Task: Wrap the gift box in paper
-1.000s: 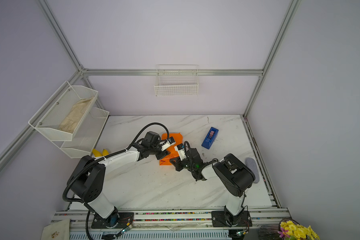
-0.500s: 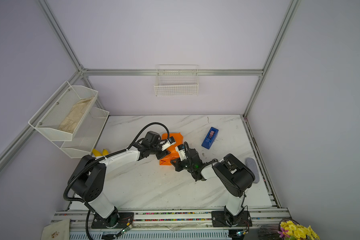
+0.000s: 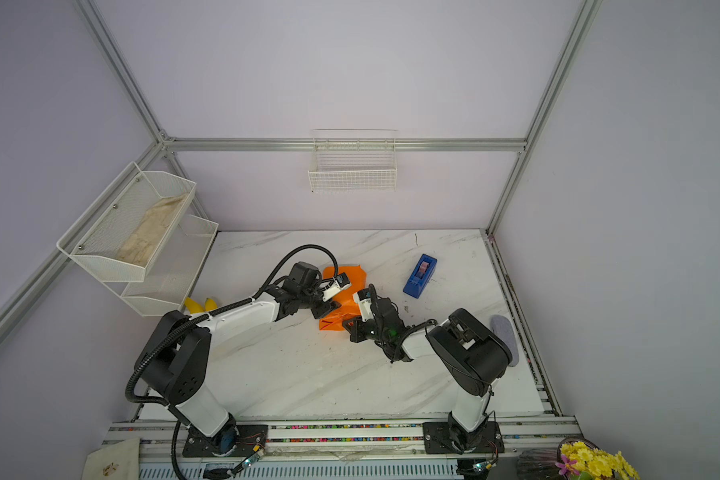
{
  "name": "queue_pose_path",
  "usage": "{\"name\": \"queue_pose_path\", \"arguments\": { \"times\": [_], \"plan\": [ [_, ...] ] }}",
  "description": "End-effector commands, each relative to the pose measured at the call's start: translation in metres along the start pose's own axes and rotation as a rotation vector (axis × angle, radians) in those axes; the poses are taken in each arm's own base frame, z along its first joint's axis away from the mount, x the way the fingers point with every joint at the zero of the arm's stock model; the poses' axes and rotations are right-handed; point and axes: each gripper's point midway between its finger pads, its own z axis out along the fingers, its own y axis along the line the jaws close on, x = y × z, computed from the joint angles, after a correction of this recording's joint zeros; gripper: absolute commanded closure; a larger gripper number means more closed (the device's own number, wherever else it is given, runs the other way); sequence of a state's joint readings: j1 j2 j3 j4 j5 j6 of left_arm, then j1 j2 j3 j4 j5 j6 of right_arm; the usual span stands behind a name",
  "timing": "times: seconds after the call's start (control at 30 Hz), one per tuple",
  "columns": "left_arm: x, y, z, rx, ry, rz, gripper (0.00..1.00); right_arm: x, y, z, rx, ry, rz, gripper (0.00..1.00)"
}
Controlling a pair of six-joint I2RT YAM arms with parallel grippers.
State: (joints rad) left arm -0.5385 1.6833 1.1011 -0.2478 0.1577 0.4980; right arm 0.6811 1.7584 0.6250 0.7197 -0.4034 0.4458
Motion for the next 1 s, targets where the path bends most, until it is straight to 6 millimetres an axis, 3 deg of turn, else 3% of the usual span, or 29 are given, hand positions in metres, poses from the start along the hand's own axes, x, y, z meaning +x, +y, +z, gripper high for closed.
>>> {"name": "queue_pose_path", "arguments": {
  "times": [0.0,0.13,0.3,0.4,0.7,0.97],
  "plan": [
    [-0.018,0.011,-0.028,-0.035,-0.023,0.020,0.38,-0.003,-0.016,0.000,0.078,-0.003,0.039,0.99],
    [-0.018,0.013,-0.044,-0.062,-0.023,0.040,0.21,-0.007,-0.013,0.002,0.068,-0.007,0.048,1.00],
    [0.002,0.003,-0.044,-0.056,0.005,0.033,0.00,-0.010,-0.010,0.001,0.061,-0.014,0.048,1.00],
    [0.010,-0.011,-0.037,-0.010,0.006,0.002,0.00,-0.011,-0.008,0.002,0.054,-0.013,0.050,0.99],
    [0.038,-0.026,-0.009,-0.021,0.065,-0.063,0.00,-0.014,-0.007,0.004,0.053,-0.014,0.051,1.00],
    [0.039,-0.011,0.004,-0.132,0.112,-0.094,0.00,-0.016,-0.006,0.007,0.050,-0.011,0.054,1.00]
  ]
}}
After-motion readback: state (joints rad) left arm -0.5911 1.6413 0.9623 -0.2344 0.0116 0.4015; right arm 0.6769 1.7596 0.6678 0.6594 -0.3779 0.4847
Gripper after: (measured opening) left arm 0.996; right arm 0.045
